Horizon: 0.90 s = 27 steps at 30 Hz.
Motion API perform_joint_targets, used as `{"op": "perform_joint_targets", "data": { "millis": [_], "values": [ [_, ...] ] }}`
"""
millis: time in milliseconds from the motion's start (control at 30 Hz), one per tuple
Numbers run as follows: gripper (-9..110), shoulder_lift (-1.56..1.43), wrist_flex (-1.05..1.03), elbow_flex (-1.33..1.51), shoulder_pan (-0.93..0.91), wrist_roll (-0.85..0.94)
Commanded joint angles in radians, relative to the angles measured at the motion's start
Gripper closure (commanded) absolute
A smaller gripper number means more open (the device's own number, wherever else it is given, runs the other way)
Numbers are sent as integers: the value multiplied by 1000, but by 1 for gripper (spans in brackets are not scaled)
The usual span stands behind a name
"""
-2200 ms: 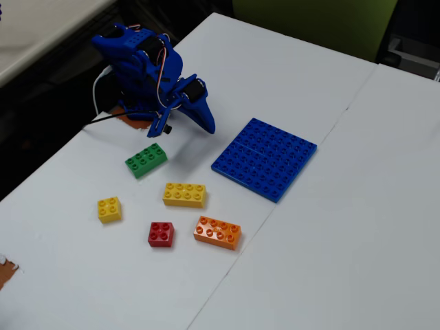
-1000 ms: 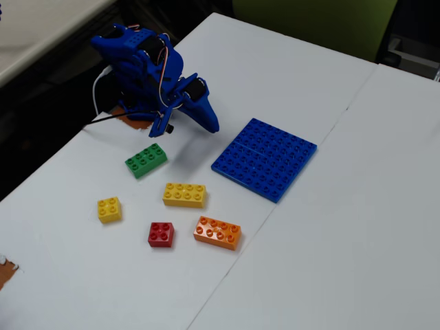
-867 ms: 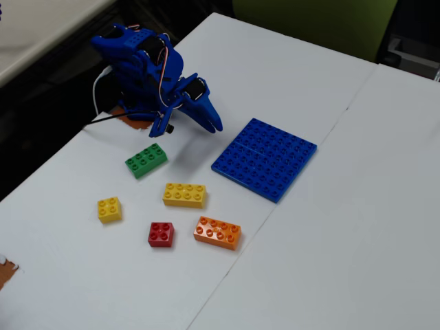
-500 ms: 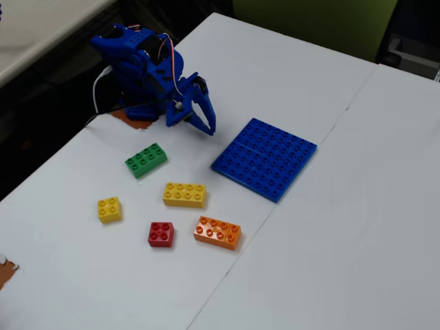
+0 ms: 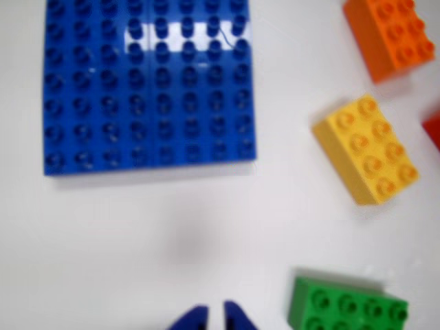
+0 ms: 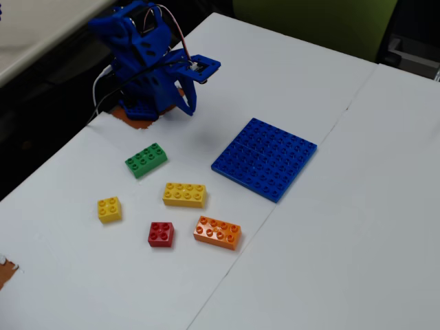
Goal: Pick up the 2x2 yellow block and go up the 8x8 blue block.
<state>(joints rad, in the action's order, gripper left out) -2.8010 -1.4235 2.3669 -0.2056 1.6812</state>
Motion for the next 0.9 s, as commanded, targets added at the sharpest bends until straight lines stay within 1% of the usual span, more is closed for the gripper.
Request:
{"op": "perform_joint_targets", "data": {
  "millis": [0,33,100,200,233,367,400,467,533,600,700,867],
  "values": [
    [95,285,-35,-244,-71,-49],
    [93,345,-35,-267,-103,-49],
    [92,463,-32,-328,-175,-60],
    [89,650,-71,-482,-285,-34],
    [87,715,-89,-543,-327,-20],
    [77,927,-164,-759,-500,95],
    [75,950,-150,-787,-540,101],
    [73,979,-98,-799,-618,195],
    [73,1014,-35,-801,-680,268],
    [74,1060,15,-811,-716,298],
    [77,1157,18,-908,-752,337],
    [77,1308,20,-1054,-792,390]
  ]
}}
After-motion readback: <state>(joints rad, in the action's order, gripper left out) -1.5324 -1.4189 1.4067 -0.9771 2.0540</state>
